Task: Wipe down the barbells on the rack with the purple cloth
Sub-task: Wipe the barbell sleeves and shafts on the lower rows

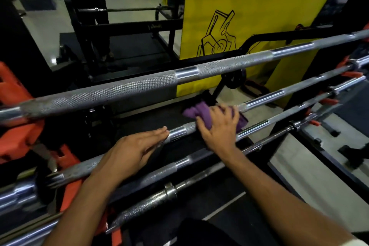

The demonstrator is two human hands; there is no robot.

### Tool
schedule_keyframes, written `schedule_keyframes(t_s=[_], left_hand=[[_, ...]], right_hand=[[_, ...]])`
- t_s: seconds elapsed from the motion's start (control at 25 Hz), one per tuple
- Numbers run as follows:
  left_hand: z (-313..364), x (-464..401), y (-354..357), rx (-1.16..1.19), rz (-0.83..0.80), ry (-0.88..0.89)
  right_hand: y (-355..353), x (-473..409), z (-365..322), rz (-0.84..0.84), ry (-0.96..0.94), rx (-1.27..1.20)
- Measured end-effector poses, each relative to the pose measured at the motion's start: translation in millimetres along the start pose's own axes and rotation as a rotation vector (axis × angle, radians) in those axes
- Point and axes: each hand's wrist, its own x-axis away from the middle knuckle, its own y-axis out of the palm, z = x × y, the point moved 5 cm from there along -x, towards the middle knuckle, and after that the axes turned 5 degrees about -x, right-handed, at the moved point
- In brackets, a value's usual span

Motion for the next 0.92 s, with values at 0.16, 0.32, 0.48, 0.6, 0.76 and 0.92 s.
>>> schedule_keyframes(t_s=[0.16,0.32,0.48,0.6,0.76,0.92], left_hand=[[-1.5,-0.9,1.8,-0.001,0.005,-0.012],[-1.4,0.7,-1.2,-0.052,-0.009,-0.013],[-4.2,-0.9,-0.1,-0.043,-0.026,-0.068],[-6.6,-0.9,2.1,-0.030,-0.027,-0.067],[-7.0,-1.8,0.1,-0.023,-0.041,-0.055],[-17.7,24.0,-11.7,-0.104,-0.139,-0.077]], right_hand=[[0.6,13.3,-39.2,-0.089,-0.173,-0.044],[-7.7,-15.6,33.7,-0.074,-0.174,0.068],[-14.9,-35.6,92.5,-0.036,0.098,0.083],[-7.2,-25.2,57.9,-0.038,0.140,0.044],[-11.3,-2.5,-6.5,-0.145,-0.026,-0.083],[-27.2,7.0,-53.8,-0.108,-0.238,-0.129]])
